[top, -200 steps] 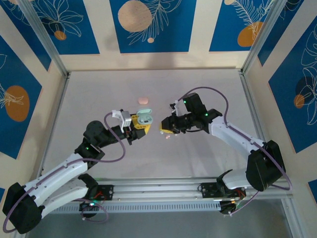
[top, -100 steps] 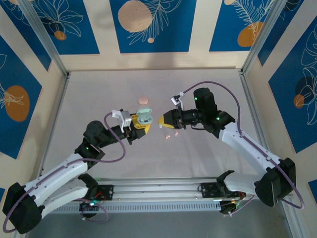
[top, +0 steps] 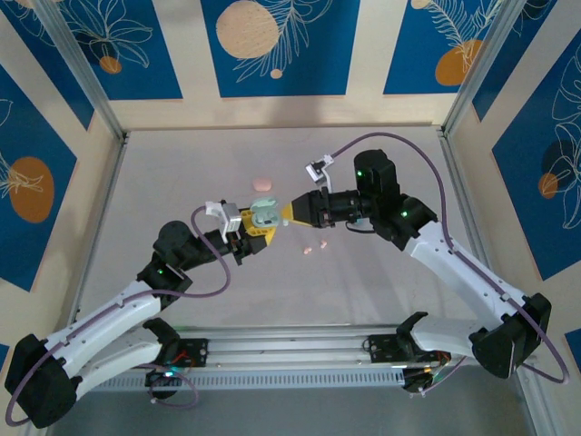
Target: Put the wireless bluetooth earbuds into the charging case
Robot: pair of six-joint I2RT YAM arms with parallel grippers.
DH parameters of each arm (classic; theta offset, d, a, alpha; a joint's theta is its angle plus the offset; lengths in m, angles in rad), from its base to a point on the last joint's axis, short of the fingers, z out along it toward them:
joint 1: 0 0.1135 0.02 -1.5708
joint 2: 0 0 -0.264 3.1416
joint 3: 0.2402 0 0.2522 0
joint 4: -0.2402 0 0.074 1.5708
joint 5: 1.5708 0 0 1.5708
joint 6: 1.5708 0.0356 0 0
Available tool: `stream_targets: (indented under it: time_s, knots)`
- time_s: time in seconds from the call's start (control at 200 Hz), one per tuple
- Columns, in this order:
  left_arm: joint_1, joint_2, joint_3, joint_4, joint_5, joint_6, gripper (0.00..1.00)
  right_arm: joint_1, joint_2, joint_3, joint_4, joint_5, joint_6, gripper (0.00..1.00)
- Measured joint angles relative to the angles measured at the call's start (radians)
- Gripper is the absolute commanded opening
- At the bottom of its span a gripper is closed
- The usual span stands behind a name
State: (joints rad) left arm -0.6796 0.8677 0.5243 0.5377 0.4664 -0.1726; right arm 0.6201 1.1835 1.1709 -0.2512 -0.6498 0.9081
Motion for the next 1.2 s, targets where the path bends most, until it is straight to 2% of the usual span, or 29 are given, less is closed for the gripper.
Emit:
stream_targets:
  time_s: [0.42,0.825,1.201]
  knots:
    - [0.000,0.013,0.000,0.002,0.033,-0.001,0.27,0.043,0.084,0.071,-0.072,0.079,-0.051,0.21]
    - [0.000,0.022,0.000,0.008,0.046,-0.007,0.26,0.059,0.091,0.099,-0.148,0.149,-0.093,0.22]
    - [-0.001,0.026,-0.004,0.016,0.050,-0.016,0.26,0.068,0.108,0.155,-0.258,0.205,-0.157,0.30]
